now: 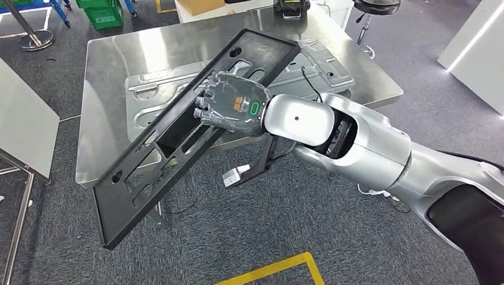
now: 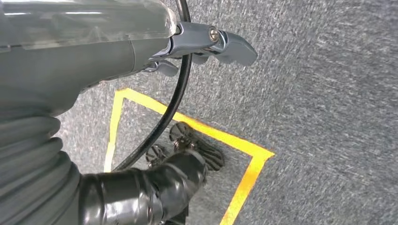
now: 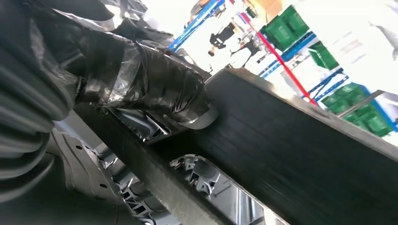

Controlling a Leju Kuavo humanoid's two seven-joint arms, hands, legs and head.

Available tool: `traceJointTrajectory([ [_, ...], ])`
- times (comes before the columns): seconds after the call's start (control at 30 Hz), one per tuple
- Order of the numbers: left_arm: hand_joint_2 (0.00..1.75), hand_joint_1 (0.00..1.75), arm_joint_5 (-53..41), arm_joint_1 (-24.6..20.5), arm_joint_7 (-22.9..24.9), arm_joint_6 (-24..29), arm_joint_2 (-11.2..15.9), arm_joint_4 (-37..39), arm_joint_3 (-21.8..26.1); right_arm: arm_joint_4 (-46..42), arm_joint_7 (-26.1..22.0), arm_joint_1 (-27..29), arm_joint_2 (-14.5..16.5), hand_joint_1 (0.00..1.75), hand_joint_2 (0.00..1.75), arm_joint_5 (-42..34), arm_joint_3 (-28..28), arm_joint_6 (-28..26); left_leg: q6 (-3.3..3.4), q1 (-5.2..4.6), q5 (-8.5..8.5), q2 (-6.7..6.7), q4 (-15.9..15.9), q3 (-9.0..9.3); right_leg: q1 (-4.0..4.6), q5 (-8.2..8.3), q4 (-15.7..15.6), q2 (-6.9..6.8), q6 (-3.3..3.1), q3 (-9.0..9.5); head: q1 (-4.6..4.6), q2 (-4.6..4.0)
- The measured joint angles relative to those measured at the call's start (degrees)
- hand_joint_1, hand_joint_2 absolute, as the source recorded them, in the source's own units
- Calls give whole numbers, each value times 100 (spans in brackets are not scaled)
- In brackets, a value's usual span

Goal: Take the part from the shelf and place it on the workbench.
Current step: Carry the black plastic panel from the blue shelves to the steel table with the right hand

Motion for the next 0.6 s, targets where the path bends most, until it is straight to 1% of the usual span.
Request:
traceJointTrajectory([
  [0.03, 175, 0, 0, 0, 4, 2, -2, 0, 0, 0, -1, -9, -3, 175, 175, -2, 4, -1, 23, 10, 8, -2, -47, 40, -2, -78, 115, 4, 25, -46, 1, 0],
  [0.07, 175, 0, 0, -4, 8, 1, -4, 0, 0, 1, -1, -15, -7, 175, 175, -4, 5, -1, 45, 22, 12, -2, -83, 77, -6, -202, 347, 8, 43, -156, 2, 0],
  [0.1, 175, 0, 0, -9, 10, 1, -7, 0, 0, 1, -1, -17, -12, 175, 175, -7, 10, 0, 61, 15, 1, -1, -91, 96, -11, -347, 672, 11, 54, -326, 3, 0],
  [0.13, 175, 0, 0, -14, 12, 1, -7, 0, 0, 2, -1, -14, -16, 175, 175, -8, 17, 1, 79, 13, -14, -2, -85, 103, -12, -480, 1034, 11, 65, -535, 2, 0],
  [0.17, 175, 0, 0, -19, 12, 1, -8, 0, 0, 3, -1, -3, -19, 175, 175, -9, 25, 1, 90, 11, -31, -5, -76, 107, -16, -545, 1317, 11, 75, -720, 3, 0],
  [0.2, 175, 0, 0, -20, 12, 1, -9, 0, 0, 3, -2, 8, -21, 175, 175, -9, 32, 2, 94, 12, -51, -11, -63, 114, -22, -505, 1432, 11, 85, -831, 2, 0],
  [0.23, 175, 0, -1, -21, 13, 1, -11, 0, 0, 4, -2, 14, -22, 175, 175, -10, 36, 2, 90, 14, -74, -20, -44, 123, -31, -362, 1349, 10, 91, -840, 2, 0],
  [0.27, 175, 0, -1, -21, 14, 1, -15, 0, 0, 4, -2, 12, -22, 175, 175, -13, 37, 2, 79, 16, -105, -32, -17, 135, -42, -140, 1072, 10, 93, -745, 2, 0],
  [0.3, 175, 0, -1, -20, 17, 1, -18, 0, 0, 4, -2, 6, -22, 175, 175, -19, 37, 2, 62, 20, -142, -44, 17, 145, -49, 66, 718, 12, 87, -602, 2, 0],
  [0.33, 175, 0, -2, -20, 20, 1, -19, 0, 0, 5, -3, -3, -23, 175, 175, -26, 37, 3, 40, 13, -177, -54, 58, 142, -43, 202, 400, 16, 78, -464, 3, 0],
  [0.37, 175, 0, -1, -19, 26, 1, -20, 0, 0, 5, -3, -10, -23, 175, 175, -37, 37, 4, 13, 9, -200, -62, 86, 132, -36, 270, 188, 20, 62, -366, 2, 0],
  [0.4, 175, 0, -1, -19, 33, 1, -20, 0, 0, 5, -4, -14, -23, 175, 175, -49, 37, 5, -14, 5, -212, -69, 102, 119, -22, 267, 94, 23, 44, -323, 2, 0],
  [0.43, 175, 0, -2, -20, 41, 1, -21, 0, 0, 5, -6, -18, -23, 175, 175, -61, 38, 7, -42, 5, -210, -74, 105, 110, -4, 259, 71, 25, 26, -313, 1, 0],
  [0.5, 175, 0, -1, -21, 57, 3, -21, 0, 0, 6, -7, -26, -28, 175, 175, -85, 39, 9, -102, 24, -229, -72, 114, 115, -7, 278, 11, 23, -36, -276, 1, 0],
  [0.53, 175, 0, -1, -18, 62, 6, -22, 0, 0, 7, -7, -35, -31, 175, 175, -95, 39, 10, -133, 35, -286, -61, 201, 83, -14, 288, -29, 18, -73, -241, 1, 0],
  [0.57, 175, 0, 0, -18, 68, 10, -21, 0, 0, 8, -7, -45, -33, 175, 175, -104, 39, 11, -164, 44, -396, -50, 401, -7, -25, 295, -68, 13, -108, -203, 2, 0],
  [0.6, 175, 0, 0, -18, 73, 15, -22, 0, 0, 9, -7, -52, -32, 175, 175, -110, 39, 12, -191, 54, -544, -38, 713, -160, -26, 293, -88, 6, -133, -171, 0, 0],
])
